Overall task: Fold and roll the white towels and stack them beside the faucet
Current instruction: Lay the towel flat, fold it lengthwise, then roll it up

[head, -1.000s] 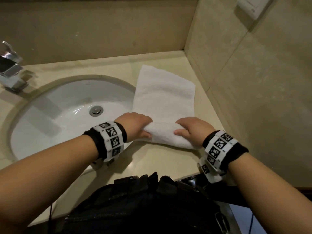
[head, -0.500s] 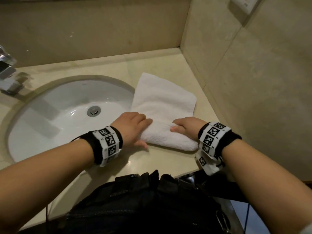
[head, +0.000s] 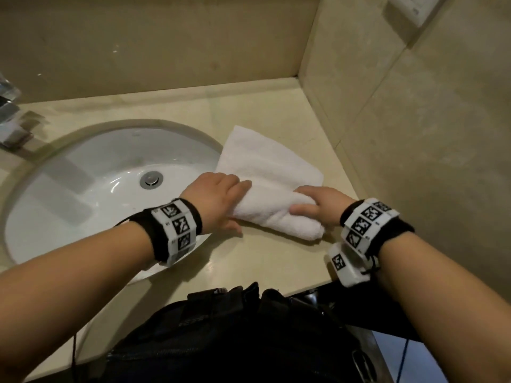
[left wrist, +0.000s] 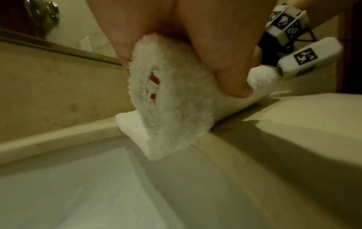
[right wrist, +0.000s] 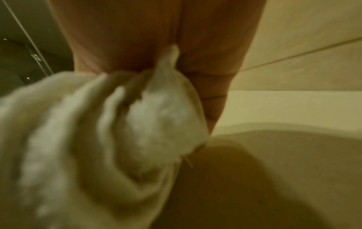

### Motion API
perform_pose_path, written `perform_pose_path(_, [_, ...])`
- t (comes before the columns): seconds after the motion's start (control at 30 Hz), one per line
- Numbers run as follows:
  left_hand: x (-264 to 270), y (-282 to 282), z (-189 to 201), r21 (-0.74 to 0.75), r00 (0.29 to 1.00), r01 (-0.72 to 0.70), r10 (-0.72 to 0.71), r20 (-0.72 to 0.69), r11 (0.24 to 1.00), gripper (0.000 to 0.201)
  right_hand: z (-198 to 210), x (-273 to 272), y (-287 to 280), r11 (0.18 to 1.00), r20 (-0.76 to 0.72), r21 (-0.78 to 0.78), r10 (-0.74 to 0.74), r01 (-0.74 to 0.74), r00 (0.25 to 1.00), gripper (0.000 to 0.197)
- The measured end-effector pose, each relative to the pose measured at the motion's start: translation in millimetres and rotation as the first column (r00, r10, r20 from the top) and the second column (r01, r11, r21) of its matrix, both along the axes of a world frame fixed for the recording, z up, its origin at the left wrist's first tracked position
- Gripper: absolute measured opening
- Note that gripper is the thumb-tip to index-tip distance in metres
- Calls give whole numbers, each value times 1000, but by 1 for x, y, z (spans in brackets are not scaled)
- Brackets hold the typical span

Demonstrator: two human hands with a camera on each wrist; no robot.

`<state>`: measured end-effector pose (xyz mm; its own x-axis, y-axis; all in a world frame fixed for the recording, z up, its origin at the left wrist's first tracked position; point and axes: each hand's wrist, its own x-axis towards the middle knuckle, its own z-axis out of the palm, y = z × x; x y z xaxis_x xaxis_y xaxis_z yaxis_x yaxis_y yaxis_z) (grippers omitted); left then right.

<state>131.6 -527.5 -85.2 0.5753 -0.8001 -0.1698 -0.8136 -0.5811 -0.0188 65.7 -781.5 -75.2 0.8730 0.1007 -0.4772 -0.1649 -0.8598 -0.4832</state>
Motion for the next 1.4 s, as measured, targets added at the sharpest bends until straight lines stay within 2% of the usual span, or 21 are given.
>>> perform_pose_path(0.07, [0,-1,1,45,1000,4,-4,-2,999,87,-2,7,-2,1000,-86,10,1,0,996,43])
perform_pose_path(0.1, [5,-3,2,31,997,-28,30,-77,999,80,-4,9,-1,1000,-94,5,-22,23,995,44])
perform_pose_path(0.13, [13,-6,3,9,978,-83,83,-192,997,74,-6,11,0,998,-59,-15,-60,59,996,45])
perform_pose_path(0.2, [30,-9,4,5,887,-198,182,-424,980,68,-8,5,5,984,163,-105,-122,141,979,48])
perform_pose_path(0.27, [42,-9,4,42,799,-264,243,-551,964,61,-7,-8,8,956,365,-284,37,73,930,60])
perform_pose_path(0.33, [47,-9,2,66,752,-295,274,-600,953,55,-8,-17,13,910,353,-407,235,-77,906,71])
perform_pose_path(0.4, [47,-12,0,53,792,-289,270,-548,956,57,-7,-11,16,919,324,-388,213,-76,922,61])
perform_pose_path(0.5, [34,-8,1,10,973,-146,145,-177,989,84,3,13,13,949,196,-310,122,-56,973,48])
perform_pose_path(0.57, [20,-4,1,82,1000,-18,18,-5,996,103,9,21,6,981,34,-179,81,-74,996,45])
perform_pose_path(0.67, [12,-5,3,39,994,20,-15,-109,999,78,6,18,1,999,-85,-28,26,-28,996,36])
perform_pose_path(0.73, [19,-12,8,-35,945,-91,75,-320,995,56,2,12,0,994,-23,-25,-106,106,994,37])
perform_pose_path(0.8, [31,-17,11,22,846,-188,173,-504,982,47,1,0,-3,979,179,-104,-153,174,972,44])
perform_pose_path(0.87, [40,-17,12,50,728,-270,238,-643,962,45,1,-13,-4,958,308,-287,82,11,948,65])
perform_pose_path(0.93, [43,-18,13,77,643,-302,263,-720,950,49,0,-20,-1,916,274,-377,249,-134,929,77])
perform_pose_path(1.0, [41,-22,17,99,693,-268,263,-671,958,59,0,-14,1,954,245,-290,152,-78,957,64])
perform_pose_path(1.03, [37,-23,19,77,780,-237,237,-579,968,64,0,-8,-1,973,213,-228,85,-35,973,54])
perform_pose_path(1.1, [29,-22,22,-36,962,-119,106,-253,992,79,2,1,-10,993,96,-121,8,4,995,38])
perform_pose_path(1.17, [18,-21,22,-28,998,61,-60,30,998,92,2,-1,-23,999,1,-41,-29,30,1000,35])
perform_pose_path(1.2, [12,-21,21,21,989,121,-123,85,992,95,3,-3,-28,999,-41,-31,-43,42,998,36])
perform_pose_path(1.3, [4,-33,16,140,989,138,-143,29,981,91,9,-6,-37,989,-62,-135,-70,61,996,41])
perform_pose_path(1.4, [14,-50,23,100,986,61,-44,-163,993,75,17,-12,-34,951,211,-298,-19,83,977,52])
